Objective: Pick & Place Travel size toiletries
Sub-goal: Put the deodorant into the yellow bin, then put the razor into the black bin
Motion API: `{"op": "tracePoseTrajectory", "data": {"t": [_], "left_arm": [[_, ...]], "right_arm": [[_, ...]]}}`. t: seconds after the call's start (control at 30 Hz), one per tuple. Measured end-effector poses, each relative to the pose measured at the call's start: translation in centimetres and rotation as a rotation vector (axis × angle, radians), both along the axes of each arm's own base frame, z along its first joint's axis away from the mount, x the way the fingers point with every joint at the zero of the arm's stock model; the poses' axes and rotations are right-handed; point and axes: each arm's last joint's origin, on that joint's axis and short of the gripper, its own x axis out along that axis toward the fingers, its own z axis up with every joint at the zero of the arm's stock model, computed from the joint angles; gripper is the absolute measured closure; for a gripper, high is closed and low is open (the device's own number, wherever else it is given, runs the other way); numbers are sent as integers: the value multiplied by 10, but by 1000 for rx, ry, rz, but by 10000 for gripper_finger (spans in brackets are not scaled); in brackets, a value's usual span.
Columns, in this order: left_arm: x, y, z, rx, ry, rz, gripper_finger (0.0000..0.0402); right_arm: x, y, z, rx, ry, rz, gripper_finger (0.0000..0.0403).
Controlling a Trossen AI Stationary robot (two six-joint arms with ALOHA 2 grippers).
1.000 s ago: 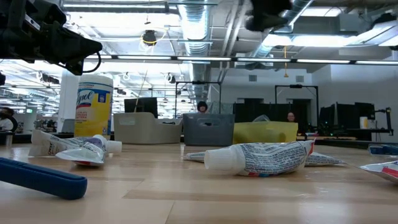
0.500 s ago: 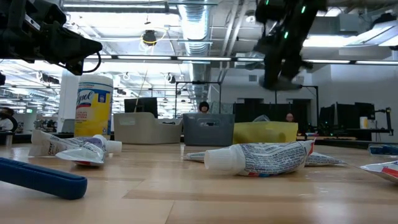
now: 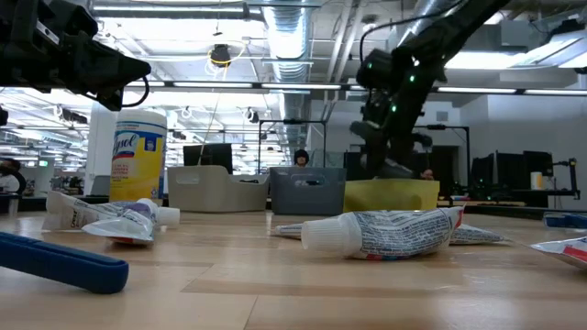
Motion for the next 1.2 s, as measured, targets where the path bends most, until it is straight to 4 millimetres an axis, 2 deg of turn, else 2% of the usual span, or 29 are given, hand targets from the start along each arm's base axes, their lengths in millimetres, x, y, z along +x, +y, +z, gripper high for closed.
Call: {"op": "tracePoseTrajectory", "data": {"t": [0.27,0.47,0.57,0.67,0.77,0.93,1.07,1.2], "left_arm": [[0,0,0,0,0,0,392],[0,0,0,0,0,0,392],[0,0,0,0,0,0,392],[0,0,0,0,0,0,392],[0,0,0,0,0,0,392],[0,0,0,0,0,0,392],[0,0,0,0,0,0,392],[0,0,0,0,0,0,392]], "right_arm": [[4,0,-16,26,51,7,172],[4,0,-15,26,55,6,155],[6,-1,-8,32,66,8,154],[9,-1,9,23,77,37,153],[11,-2,35,-5,46,52,153],[2,5,78,-11,-3,22,152],[-12,26,104,36,-31,-31,152],[-25,62,117,138,-62,-144,152]]}}
